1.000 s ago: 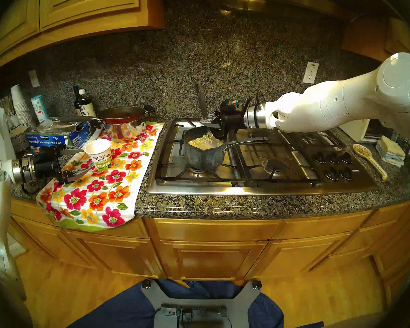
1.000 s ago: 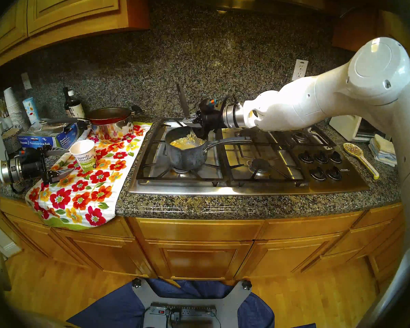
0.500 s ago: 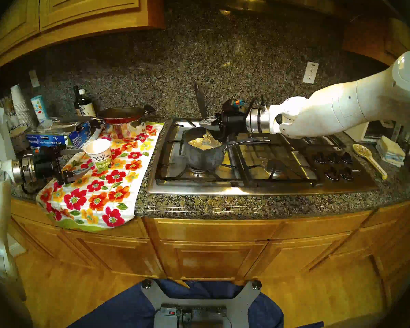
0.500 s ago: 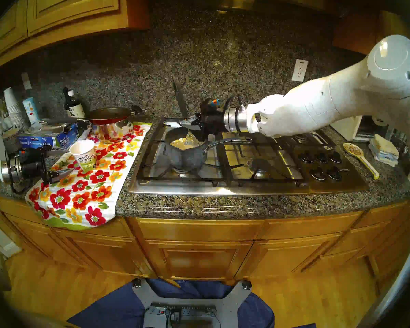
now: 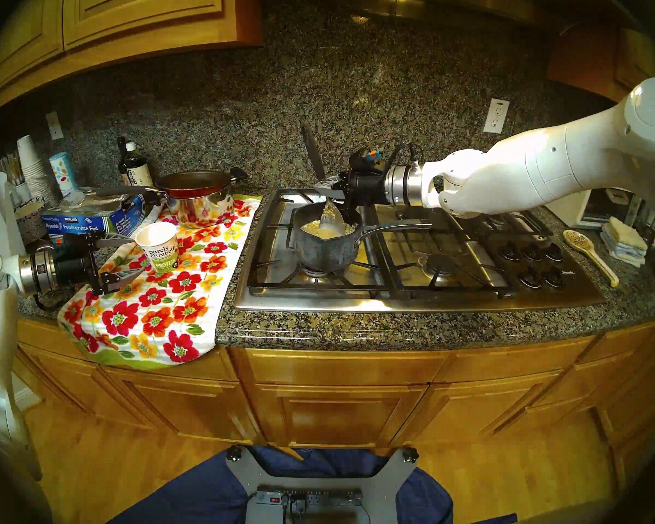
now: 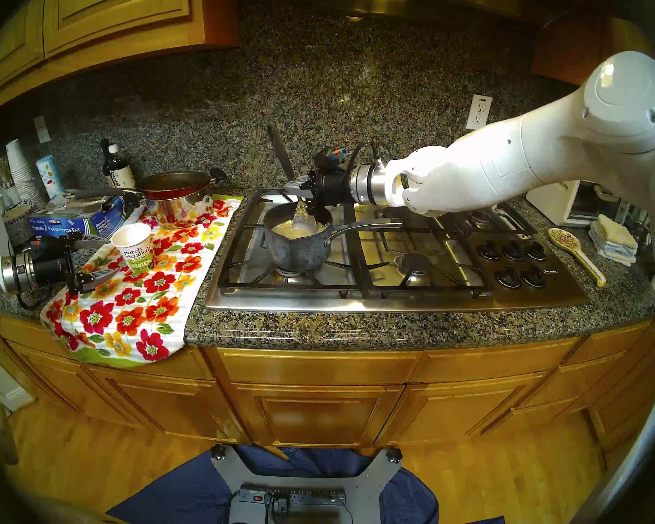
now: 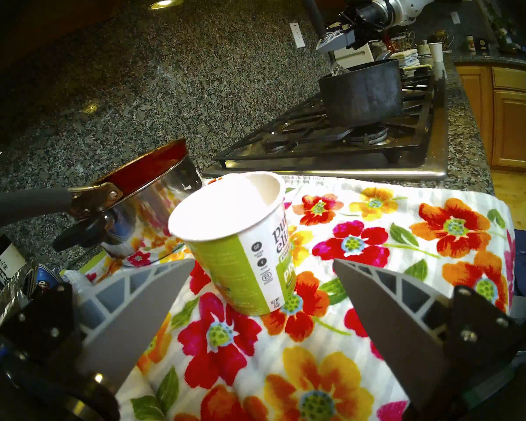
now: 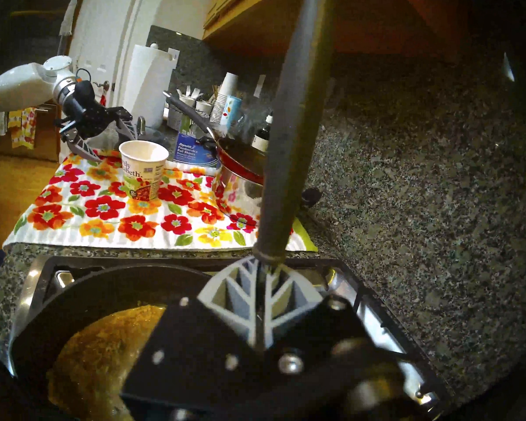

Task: Pour oats into pot and stir with a spoon

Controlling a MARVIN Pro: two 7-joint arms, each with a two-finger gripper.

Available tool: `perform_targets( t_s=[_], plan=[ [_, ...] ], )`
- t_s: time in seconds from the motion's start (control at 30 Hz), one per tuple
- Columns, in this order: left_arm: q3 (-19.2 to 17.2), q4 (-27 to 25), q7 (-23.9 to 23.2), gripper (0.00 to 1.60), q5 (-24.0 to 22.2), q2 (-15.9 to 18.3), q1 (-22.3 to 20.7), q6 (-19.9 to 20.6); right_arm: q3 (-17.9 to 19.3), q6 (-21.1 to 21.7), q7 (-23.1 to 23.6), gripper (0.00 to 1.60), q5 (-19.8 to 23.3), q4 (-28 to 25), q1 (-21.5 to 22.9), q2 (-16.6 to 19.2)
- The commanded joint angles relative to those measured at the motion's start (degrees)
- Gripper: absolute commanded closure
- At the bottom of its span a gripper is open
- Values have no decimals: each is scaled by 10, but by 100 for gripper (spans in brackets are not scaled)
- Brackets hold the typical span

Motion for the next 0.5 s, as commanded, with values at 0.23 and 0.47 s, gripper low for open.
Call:
perform_targets(
  t_s=[0.23, 0.47],
  plan=[
    [-6, -8, 1, 0, -11, 9, -13, 0, 2, -13, -4, 160, -13, 24, 41, 4],
    [-6, -9, 1, 0, -11, 9, -13, 0, 1, -17, -8, 160, -28, 16, 56, 6]
  ],
)
